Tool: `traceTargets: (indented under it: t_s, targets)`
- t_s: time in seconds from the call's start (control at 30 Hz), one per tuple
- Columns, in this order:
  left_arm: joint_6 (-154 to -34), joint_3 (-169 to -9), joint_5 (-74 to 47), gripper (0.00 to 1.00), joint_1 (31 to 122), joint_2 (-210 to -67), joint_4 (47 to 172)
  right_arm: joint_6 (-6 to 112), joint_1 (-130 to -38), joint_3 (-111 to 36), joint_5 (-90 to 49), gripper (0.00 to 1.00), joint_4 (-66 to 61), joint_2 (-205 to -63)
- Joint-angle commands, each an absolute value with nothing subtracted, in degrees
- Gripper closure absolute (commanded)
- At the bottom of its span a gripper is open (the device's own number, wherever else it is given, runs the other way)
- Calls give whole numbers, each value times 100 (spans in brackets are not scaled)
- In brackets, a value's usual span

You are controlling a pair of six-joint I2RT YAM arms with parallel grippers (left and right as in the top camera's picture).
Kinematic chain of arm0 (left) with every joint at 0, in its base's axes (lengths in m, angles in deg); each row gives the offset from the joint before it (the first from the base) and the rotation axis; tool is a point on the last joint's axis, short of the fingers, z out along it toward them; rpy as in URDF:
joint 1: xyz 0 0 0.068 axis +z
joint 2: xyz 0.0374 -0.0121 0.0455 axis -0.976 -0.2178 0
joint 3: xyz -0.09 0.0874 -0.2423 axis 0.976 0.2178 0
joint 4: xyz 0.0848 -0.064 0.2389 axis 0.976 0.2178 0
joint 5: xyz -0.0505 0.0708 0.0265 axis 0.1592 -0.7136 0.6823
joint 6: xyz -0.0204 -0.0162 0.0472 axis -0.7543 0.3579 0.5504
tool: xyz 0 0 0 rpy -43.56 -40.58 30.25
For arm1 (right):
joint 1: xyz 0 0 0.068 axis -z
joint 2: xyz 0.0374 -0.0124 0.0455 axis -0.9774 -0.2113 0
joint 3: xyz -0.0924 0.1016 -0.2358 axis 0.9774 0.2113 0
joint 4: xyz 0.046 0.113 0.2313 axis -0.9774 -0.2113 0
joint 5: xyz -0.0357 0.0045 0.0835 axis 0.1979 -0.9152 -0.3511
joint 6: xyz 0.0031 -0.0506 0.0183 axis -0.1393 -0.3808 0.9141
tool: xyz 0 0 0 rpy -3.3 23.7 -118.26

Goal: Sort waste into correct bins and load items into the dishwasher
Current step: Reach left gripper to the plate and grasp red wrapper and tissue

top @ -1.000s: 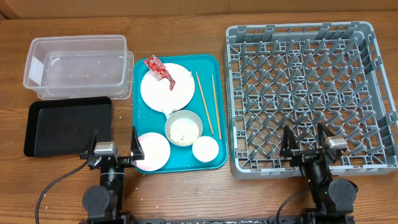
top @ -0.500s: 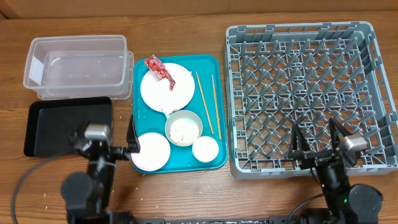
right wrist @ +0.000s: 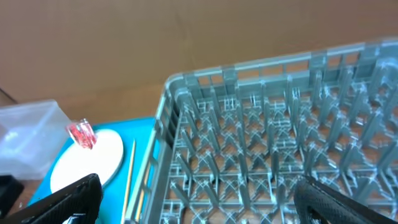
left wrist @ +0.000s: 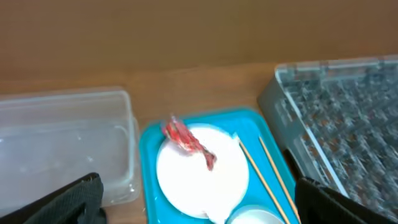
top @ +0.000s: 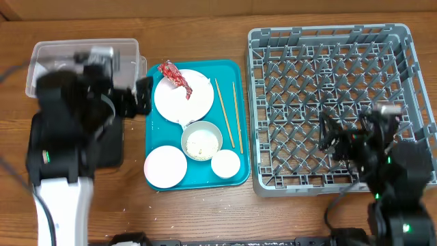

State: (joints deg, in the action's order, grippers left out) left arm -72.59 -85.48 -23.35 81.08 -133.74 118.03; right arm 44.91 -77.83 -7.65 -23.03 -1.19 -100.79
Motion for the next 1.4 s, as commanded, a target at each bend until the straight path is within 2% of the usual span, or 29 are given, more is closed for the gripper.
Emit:
traceTargets:
  t_s: [0.0,0.17,0.5,0.77,1.23,1.3,1.37]
  targets:
    - [-7016,-9934,-2166,0,7787,-14465,12629,4449,-7772,-1447,-2353,0,-403,-10693]
    - [-6704,-11282,-2171,0,7341,-15916,13755,4475,-7772,-1794,-2515,0,-534,-11384]
    - [-6680,-11332,-1985,0,7173,-17929,13630,4493,-7772,-1794,-2850,0,-967,-12223]
    - [-6382,-11332,-3958,0,6576,-18869,13171,4493,-7772,-1794,-2850,0,-967,-12536]
    - [-6677,-11332,-4350,0,6353,-19744,12754,4493,-7772,-1792,-2850,0,-969,-12575]
    - [-6699,-11332,-4317,9,6351,-19748,12743,4493,-7772,-1794,-2847,0,-969,-12575]
    - [-6699,-11330,-4302,26,6351,-19781,12725,4493,-7772,-1792,-2850,0,-969,-12575]
